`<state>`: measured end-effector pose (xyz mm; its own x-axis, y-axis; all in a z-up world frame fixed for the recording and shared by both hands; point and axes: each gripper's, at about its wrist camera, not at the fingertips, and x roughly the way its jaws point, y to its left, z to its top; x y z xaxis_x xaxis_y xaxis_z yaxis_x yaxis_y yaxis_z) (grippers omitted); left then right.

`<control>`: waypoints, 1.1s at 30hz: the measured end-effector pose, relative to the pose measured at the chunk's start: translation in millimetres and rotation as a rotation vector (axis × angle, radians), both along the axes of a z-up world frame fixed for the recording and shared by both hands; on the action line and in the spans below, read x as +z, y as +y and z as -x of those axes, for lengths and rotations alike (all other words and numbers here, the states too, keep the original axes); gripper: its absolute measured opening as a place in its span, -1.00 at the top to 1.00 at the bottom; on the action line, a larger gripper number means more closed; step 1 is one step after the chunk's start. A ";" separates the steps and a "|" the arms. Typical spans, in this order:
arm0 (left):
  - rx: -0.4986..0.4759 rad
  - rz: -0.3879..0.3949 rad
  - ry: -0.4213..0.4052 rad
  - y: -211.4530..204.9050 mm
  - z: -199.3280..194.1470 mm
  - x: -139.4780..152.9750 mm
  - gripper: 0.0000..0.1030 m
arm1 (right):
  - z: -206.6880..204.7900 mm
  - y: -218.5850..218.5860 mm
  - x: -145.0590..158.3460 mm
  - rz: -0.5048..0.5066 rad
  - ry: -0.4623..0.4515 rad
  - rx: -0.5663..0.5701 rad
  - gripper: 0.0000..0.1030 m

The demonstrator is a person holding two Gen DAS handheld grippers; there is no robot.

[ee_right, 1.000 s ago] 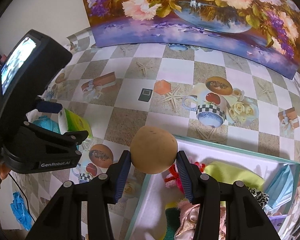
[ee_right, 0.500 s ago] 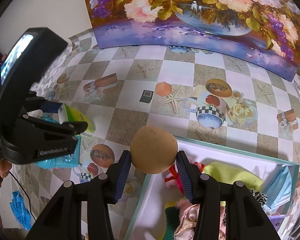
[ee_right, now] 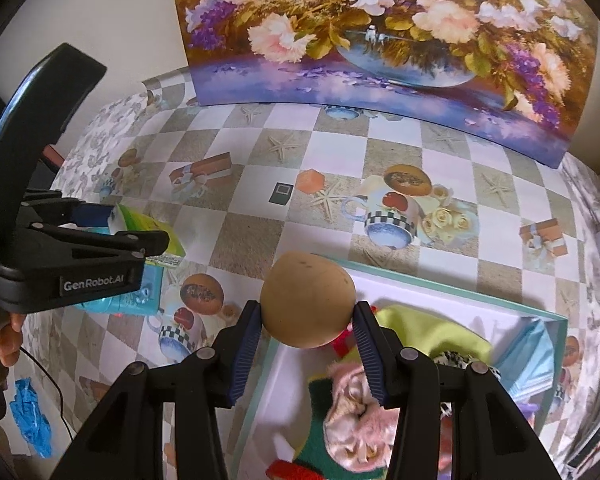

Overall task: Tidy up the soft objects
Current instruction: 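Carry the tan ball and white-green box over the tray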

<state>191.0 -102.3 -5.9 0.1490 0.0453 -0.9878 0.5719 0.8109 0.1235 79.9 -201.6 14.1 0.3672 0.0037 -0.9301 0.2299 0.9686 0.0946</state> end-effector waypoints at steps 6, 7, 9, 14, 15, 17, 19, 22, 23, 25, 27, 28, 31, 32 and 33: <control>0.050 0.054 -0.024 3.0 14.5 16.9 -0.07 | 18.5 -3.0 12.3 0.009 -0.006 -0.002 0.03; 0.059 0.071 -0.030 3.5 18.1 20.8 -0.07 | 22.0 -4.6 14.8 0.013 -0.008 -0.006 0.03; 0.074 0.116 -0.038 3.9 26.7 27.3 -0.07 | 28.6 -7.3 19.5 0.021 -0.011 -0.015 0.03; 0.104 0.193 -0.063 1.7 55.9 33.1 -0.07 | 45.8 -13.5 26.5 0.032 -0.008 -0.029 0.03; 0.105 0.209 -0.067 0.2 63.8 32.4 -0.07 | 50.9 -15.5 26.5 0.033 -0.002 -0.032 0.03; 0.101 0.245 -0.056 -4.2 79.2 28.5 -0.07 | 59.8 -18.9 24.1 0.031 0.010 -0.037 0.03; 0.100 0.294 -0.020 -9.0 96.2 21.1 -0.07 | 73.2 -25.0 18.2 0.025 0.030 -0.055 0.03; 0.090 0.331 0.007 -18.9 118.2 11.6 -0.07 | 90.4 -33.5 10.3 0.024 0.052 -0.077 0.03; 0.082 0.340 0.017 -22.4 124.3 9.0 -0.07 | 96.1 -36.0 7.5 0.029 0.060 -0.085 0.03; 0.071 0.356 0.043 -29.0 137.1 2.4 -0.07 | 107.8 -43.0 0.9 0.044 0.085 -0.104 0.03; 0.062 0.367 0.060 -33.6 145.7 -2.3 -0.07 | 117.5 -50.9 -6.6 0.043 0.108 -0.127 0.03; 0.059 0.365 0.060 -35.0 150.6 -3.4 -0.07 | 120.9 -53.6 -9.5 0.037 0.116 -0.135 0.03; 0.040 0.362 0.085 -40.8 160.5 -10.5 -0.07 | 129.3 -62.1 -17.1 0.031 0.141 -0.158 0.03; 0.040 0.367 0.095 -42.6 162.0 -13.5 -0.07 | 130.7 -63.8 -18.7 0.029 0.146 -0.163 0.03; 0.035 0.367 0.104 -45.3 164.4 -17.5 -0.03 | 132.5 -64.9 -21.2 0.021 0.149 -0.167 0.03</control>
